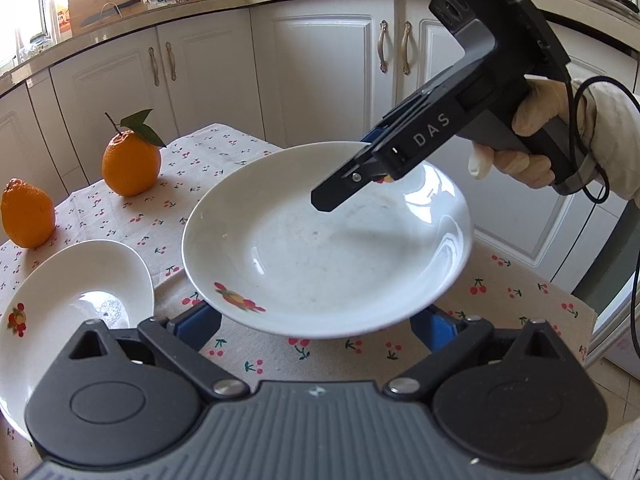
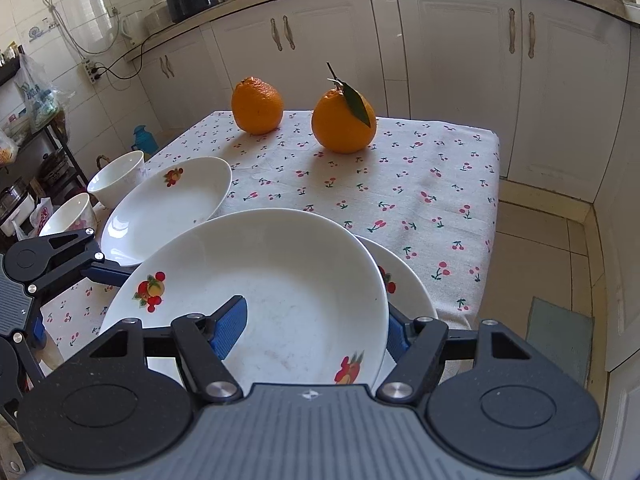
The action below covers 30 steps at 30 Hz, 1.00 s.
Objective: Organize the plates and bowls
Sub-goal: 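Lift the large plate with the right gripper and carry it over the stained plate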
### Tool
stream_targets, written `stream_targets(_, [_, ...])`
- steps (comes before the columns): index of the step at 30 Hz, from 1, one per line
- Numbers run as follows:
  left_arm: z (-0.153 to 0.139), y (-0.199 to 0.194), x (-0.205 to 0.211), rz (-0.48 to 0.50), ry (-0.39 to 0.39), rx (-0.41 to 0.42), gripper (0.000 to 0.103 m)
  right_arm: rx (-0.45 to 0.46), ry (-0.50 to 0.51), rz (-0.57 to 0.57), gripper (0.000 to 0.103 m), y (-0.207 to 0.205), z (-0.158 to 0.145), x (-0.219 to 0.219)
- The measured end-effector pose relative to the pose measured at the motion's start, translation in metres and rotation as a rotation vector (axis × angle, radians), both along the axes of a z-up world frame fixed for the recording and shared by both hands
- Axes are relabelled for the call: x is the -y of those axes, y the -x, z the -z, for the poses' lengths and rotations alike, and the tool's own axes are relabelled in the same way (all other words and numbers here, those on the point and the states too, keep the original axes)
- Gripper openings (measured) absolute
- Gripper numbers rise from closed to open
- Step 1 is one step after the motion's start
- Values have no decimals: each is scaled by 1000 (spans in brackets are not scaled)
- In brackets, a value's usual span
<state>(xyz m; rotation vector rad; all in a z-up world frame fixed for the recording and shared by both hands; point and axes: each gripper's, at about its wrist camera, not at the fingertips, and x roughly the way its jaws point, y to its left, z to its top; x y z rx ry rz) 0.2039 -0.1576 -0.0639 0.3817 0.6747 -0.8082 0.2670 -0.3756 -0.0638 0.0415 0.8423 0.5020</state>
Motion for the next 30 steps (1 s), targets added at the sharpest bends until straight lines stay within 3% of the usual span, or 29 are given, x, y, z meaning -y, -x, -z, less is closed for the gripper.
stream_targets(12, [5, -7, 8, 16, 0, -21, 100, -29, 26, 45, 75, 3, 11, 11])
stream_targets(30, [9, -8, 8, 16, 34, -30, 101, -14, 53, 94, 78, 26, -4, 17])
